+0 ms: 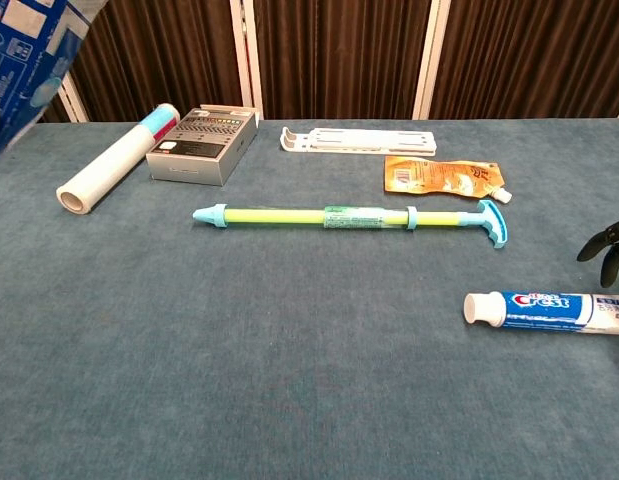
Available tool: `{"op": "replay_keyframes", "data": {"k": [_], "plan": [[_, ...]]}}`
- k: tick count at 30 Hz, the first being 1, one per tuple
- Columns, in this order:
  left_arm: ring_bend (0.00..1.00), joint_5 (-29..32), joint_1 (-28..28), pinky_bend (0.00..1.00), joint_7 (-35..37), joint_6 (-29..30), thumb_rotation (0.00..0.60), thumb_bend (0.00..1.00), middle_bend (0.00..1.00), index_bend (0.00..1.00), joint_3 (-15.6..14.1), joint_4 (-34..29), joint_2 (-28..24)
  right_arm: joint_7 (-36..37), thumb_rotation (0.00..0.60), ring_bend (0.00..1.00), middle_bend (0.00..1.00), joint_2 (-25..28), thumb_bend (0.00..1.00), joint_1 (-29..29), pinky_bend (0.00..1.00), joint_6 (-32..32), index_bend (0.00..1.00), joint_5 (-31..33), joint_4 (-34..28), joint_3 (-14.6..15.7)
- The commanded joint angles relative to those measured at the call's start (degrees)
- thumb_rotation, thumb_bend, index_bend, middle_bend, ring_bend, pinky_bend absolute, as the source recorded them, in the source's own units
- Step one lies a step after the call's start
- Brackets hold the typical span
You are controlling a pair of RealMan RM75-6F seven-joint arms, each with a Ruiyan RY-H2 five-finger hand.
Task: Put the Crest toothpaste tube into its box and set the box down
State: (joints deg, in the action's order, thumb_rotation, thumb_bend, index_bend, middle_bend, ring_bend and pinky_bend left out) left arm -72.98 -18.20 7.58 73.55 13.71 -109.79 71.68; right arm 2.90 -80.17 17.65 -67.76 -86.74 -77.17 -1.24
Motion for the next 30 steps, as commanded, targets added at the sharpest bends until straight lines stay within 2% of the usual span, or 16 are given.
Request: {"op": "replay_keyframes", "data": {"k": [1,11,23,30], "plan": [[0.08,-0.8,-0.7,0.07,4.2,-1.8,0.600,0.43,0.38,0.38,-0.1,1.4,0.7,0.1,0.600,0.12,0.42,0.0,0.16,0.1,0.00,-0.1,0.29,0.0,0.1,0.0],[0.08,-0.9,-1.0,0.07,3.5,-1.7,0.600,0.43,0.38,0.38,-0.4,1.3,-0.2,0.2,0.600,0.12,0.43,-0.9,0.16,0.6,0.00,0.2,0.29,0.1,0.1,-0.1],[0.08,-0.4,-0.8,0.07,3.0,-1.0,0.600,0.43,0.38,0.38,-0.7,1.0,-0.6,-0.6,0.600,0.13,0.43,-4.3,0.16,2.3,0.00,2.0,0.29,-0.3,2.3,0.2],[0.08,-0.3,-0.7,0.07,3.2,-0.8,0.600,0.43,0.38,0.38,-0.8,1.3,-1.1,-0.1,0.600,0.13,0.44,-4.5,0.16,2.6,0.00,1.9,0.30,-0.3,3.8,0.0]]}}
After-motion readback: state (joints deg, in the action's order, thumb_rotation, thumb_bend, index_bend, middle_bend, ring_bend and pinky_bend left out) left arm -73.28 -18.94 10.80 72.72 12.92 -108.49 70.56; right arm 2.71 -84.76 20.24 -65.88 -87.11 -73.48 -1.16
